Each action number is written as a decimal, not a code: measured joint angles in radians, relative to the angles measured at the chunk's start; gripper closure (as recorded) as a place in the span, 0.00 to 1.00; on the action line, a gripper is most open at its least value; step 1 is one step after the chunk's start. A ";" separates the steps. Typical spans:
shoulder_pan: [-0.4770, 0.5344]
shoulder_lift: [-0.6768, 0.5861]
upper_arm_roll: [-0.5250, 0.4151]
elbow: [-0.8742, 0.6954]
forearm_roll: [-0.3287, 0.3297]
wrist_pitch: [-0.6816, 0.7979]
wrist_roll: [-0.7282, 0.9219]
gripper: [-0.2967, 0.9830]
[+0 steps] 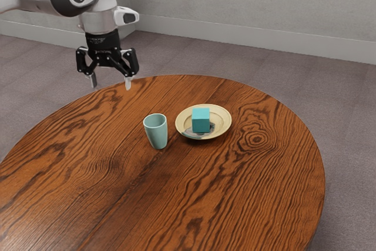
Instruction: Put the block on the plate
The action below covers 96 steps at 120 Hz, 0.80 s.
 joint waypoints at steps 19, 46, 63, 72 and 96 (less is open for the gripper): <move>0.023 0.001 -0.005 0.000 -0.001 -0.004 0.044 0.23; 0.030 0.005 -0.007 0.000 -0.002 -0.002 0.090 0.23; 0.029 0.006 -0.012 0.000 -0.002 -0.002 0.111 0.23; 0.028 0.006 -0.015 0.002 -0.003 0.001 0.120 0.23; 0.025 -0.001 -0.036 0.020 0.006 -0.027 0.141 0.23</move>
